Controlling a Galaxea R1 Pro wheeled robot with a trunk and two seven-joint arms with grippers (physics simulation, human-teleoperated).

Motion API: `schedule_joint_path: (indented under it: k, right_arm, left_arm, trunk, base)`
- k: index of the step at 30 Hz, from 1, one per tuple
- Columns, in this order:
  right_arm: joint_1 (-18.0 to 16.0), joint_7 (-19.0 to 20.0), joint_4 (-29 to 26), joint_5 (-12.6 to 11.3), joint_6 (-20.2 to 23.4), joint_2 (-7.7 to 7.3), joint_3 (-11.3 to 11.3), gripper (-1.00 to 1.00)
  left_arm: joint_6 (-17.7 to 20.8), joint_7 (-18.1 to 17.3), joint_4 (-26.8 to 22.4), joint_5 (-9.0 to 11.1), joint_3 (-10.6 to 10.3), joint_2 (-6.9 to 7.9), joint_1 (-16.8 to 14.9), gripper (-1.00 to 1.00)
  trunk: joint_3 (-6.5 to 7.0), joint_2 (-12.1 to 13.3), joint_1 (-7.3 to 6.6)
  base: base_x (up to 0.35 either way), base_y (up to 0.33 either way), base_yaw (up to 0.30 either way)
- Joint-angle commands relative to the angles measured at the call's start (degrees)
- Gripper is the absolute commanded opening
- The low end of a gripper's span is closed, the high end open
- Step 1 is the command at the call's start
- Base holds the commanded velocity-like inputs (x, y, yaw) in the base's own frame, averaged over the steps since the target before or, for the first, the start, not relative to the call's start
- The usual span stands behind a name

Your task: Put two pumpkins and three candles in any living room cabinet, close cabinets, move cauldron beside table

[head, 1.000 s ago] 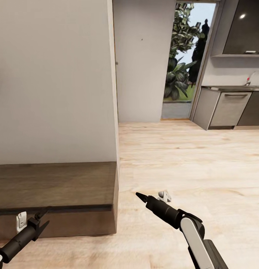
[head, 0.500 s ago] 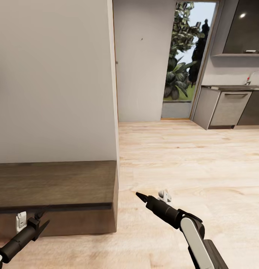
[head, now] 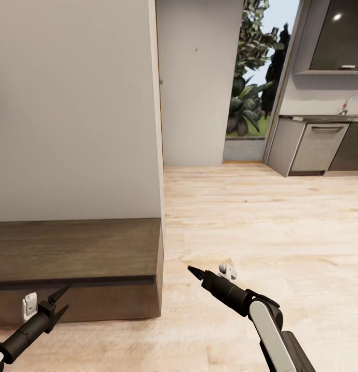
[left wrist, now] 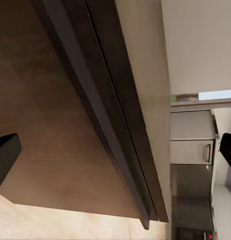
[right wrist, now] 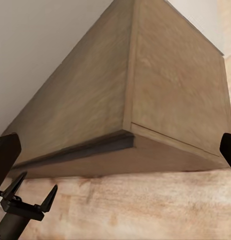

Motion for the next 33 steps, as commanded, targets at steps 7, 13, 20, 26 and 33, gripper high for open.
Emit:
schedule_joint_path:
  k: [7,13,20,26,33]
  right_arm:
    - [-0.03,0.3,-0.02,0.18,0.26,0.14,-0.09,1.0]
    - [-0.03,0.32,-0.02,0.11,0.26,0.22,-0.11,1.0]
    - [-0.03,0.33,-0.02,0.1,0.26,0.1,-0.11,1.0]
    - [-0.03,0.33,-0.02,0.14,0.26,0.11,-0.11,1.0]
    - [-0.03,0.33,-0.02,0.18,0.24,0.17,-0.07,1.0]
  left_arm:
    - [0.43,-0.01,0.02,0.33,0.07,-0.06,-0.03,1.0]
    - [0.43,-0.08,0.02,0.33,0.02,-0.11,-0.03,1.0]
    - [0.3,-0.02,0.02,0.25,-0.01,-0.09,-0.03,1.0]
    - [0.26,0.02,0.02,0.16,-0.01,-0.03,-0.03,1.0]
    - [0.26,-0.01,0.02,0.16,-0.01,0.03,-0.03,1.0]
  trunk:
    - [-0.72,-0.07,0.06]
    - [-1.83,-0.13,0.19]
    - [-1.83,-0.13,0.19]
    - [-1.83,-0.13,0.19]
    - [-1.83,-0.13,0.19]
  base:
    - [0.0,0.0,0.0]
    - [0.0,0.0,0.0]
    - [0.0,0.0,0.0]
    - [0.0,0.0,0.0]
    - [0.044,0.0,0.0]
